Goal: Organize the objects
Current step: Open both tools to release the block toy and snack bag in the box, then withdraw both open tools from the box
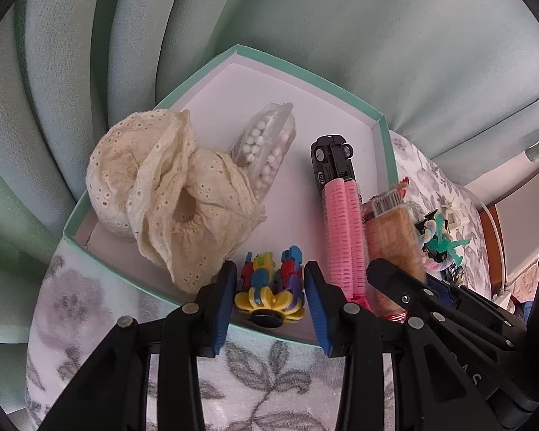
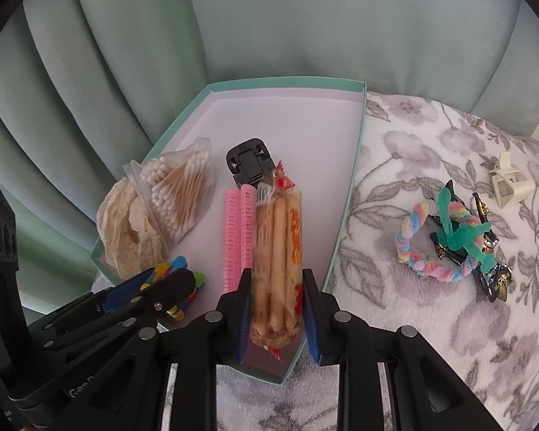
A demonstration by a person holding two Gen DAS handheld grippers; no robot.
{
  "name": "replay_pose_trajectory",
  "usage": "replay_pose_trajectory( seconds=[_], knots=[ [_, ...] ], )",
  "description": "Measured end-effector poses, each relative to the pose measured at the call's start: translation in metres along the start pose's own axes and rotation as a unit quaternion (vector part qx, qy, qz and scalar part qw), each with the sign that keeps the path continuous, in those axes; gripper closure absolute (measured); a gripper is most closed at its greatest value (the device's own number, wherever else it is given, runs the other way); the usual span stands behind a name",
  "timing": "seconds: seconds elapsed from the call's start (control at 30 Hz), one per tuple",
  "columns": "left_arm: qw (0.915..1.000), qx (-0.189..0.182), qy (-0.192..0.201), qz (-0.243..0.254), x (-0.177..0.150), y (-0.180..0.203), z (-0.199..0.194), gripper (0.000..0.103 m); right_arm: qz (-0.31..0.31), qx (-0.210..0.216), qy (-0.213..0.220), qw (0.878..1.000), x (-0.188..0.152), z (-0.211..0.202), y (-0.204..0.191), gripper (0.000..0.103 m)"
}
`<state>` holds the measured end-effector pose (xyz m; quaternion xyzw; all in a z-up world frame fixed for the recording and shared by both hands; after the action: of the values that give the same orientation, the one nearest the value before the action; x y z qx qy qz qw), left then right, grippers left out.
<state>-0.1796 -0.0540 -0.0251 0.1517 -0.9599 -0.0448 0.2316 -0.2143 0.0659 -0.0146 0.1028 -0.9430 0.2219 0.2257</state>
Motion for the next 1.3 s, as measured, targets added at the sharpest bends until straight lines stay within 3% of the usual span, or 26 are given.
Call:
replay_pose_trajectory(
  seconds=[0.37, 0.73, 0.9, 0.97, 1.03, 1.1, 1.3],
  knots=[
    [0.9999, 0.008, 0.005, -0.007, -0.008, -0.002, -0.019, 0.063, -0.006, -0.006, -0.009, 1.000, -0.007, -0.008, -0.006, 0.070],
    [0.9994, 0.007, 0.030, -0.017, -0.021, -0.008, -0.058, 0.063, 0.001, -0.007, 0.017, 1.000, -0.011, -0.038, -0.011, 0.070],
    [0.9988, 0.025, 0.039, -0.016, -0.022, -0.017, -0.072, 0.060, 0.007, -0.008, 0.024, 1.000, -0.017, -0.049, -0.014, 0.070],
    [0.9982, 0.040, 0.042, -0.016, -0.013, -0.021, -0.070, 0.055, 0.009, -0.012, 0.023, 1.000, -0.023, -0.053, -0.015, 0.064],
    [0.9974, 0.055, 0.043, -0.016, -0.009, -0.027, -0.070, 0.054, 0.010, -0.019, 0.027, 0.999, -0.027, -0.057, -0.015, 0.050],
    [0.9964, 0.071, 0.042, -0.021, -0.012, -0.034, -0.072, 0.054, 0.013, -0.025, 0.031, 0.999, -0.031, -0.061, -0.015, 0.045],
    [0.9922, 0.114, 0.033, -0.037, -0.022, -0.055, -0.078, 0.050, 0.022, -0.030, 0.038, 0.999, -0.039, -0.071, -0.015, 0.042]
  ],
)
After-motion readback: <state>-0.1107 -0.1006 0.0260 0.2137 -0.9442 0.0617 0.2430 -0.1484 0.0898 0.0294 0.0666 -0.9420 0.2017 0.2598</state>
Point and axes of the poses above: each gripper's, at about its wrist camera, not at the fingertips, and z roughly the way its jaws point, y to its right, x to its top, the point moved 7 cm from there along z, roughly the way its jaws point, and after that the axes turned 11 degrees about x, right-handed, at the moved point
